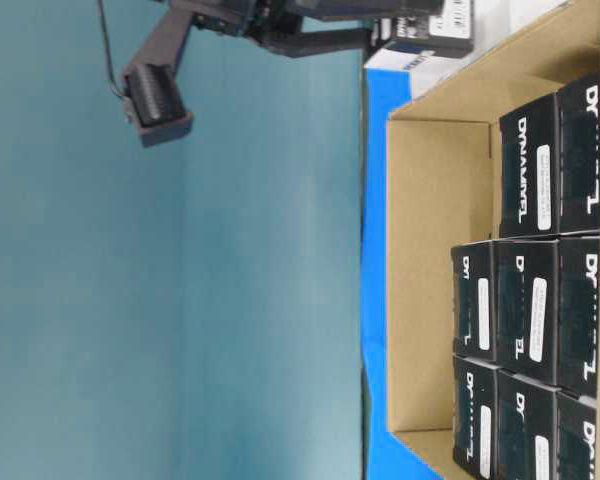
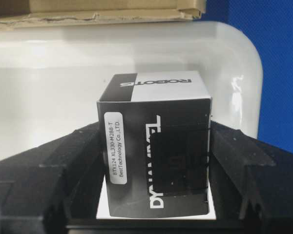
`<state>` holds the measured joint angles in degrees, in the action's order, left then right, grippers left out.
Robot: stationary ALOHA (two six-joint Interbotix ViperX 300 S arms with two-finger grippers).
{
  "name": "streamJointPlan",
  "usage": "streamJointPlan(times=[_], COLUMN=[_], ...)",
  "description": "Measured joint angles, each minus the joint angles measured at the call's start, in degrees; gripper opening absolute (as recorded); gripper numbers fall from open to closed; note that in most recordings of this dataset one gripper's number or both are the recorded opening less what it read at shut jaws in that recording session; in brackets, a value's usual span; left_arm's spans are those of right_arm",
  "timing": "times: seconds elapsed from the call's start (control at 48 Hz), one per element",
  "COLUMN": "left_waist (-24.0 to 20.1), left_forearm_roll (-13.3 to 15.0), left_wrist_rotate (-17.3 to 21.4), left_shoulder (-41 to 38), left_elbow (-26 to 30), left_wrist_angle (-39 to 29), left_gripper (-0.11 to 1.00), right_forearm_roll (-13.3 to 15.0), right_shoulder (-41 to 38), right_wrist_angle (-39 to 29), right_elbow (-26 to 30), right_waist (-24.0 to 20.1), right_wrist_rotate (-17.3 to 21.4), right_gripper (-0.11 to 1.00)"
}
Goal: Pick the box from inside the cardboard box.
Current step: 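Lower the held black box into the white tray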
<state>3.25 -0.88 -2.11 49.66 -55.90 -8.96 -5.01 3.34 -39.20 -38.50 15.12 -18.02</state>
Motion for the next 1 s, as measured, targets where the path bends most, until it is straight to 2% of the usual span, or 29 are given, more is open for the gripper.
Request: streamJointPlan(times=[0.729, 0.895, 0.937, 0.999], left_waist=[0.09, 0.0, 0.09, 0.09], left_forearm_roll=[0.0, 0.0, 0.0, 0.0], left_wrist_rotate=[0.0, 0.0, 0.0, 0.0], left_shoulder=[0.0, 0.0, 0.0, 0.0], left_elbow=[0.18, 0.18, 0.18, 0.18], left_wrist_angle=[0.0, 0.0, 0.0, 0.0], left_gripper=[-0.07, -0.07, -0.07, -0.07], right_forearm_roll=[0.0, -0.88, -1.05, -1.32], right_shoulder=[-2.99, -3.08, -3.08, -3.16], right_wrist_angle=[2.11, 2.11, 2.02, 2.11], right_elbow=[-0.18, -0.18, -0.18, -0.09], right_waist=[0.18, 0.26, 0.26, 0.26], right_wrist_rotate=[0.53, 0.62, 0.62, 0.62], right_gripper=[0.63, 0.63, 0.67, 0.81])
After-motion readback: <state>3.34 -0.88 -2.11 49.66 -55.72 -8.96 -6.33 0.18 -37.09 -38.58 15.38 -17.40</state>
